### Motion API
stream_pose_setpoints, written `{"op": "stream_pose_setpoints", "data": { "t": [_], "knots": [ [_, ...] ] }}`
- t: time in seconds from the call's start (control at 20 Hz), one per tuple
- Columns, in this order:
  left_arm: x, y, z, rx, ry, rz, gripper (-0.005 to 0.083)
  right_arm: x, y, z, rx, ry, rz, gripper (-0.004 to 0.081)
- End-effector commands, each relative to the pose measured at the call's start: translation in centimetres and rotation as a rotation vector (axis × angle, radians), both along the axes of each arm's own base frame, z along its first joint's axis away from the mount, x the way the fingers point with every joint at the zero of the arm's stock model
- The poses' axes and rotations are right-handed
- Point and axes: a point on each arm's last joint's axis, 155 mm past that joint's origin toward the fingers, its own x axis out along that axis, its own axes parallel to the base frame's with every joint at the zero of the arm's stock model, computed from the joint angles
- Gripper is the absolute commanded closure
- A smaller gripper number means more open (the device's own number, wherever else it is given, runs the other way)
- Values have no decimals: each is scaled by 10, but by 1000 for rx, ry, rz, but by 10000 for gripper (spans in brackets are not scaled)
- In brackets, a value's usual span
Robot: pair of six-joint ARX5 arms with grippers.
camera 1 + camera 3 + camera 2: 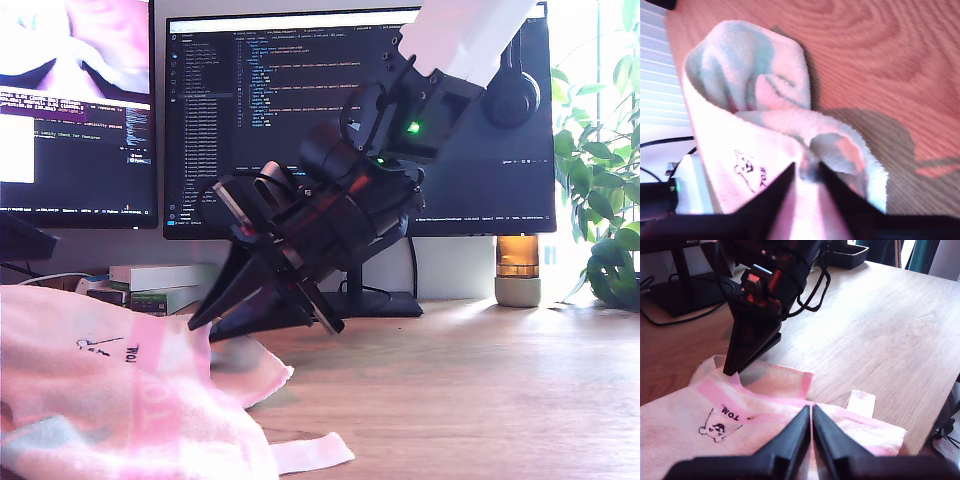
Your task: Fold the tea towel to a neat square and place it to the right
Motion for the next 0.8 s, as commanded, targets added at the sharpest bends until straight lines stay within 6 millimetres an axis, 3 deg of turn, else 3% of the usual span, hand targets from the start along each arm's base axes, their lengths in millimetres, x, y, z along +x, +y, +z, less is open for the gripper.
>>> {"op": "stream_pose_setpoints", "data": {
  "t": [0.0,0.15,0.6,0.75],
  "knots": [
    [-1,0,-8,11,13,-2,793,-1,3,-7,2,-6,18,783],
    [-1,0,-8,10,13,-2,793,-2,5,-4,10,6,19,783],
    [-2,-1,-7,4,15,-9,780,17,22,45,91,2,12,783],
    [-8,-7,-5,-21,30,-41,768,19,23,53,88,-3,20,783]
  ]
}}
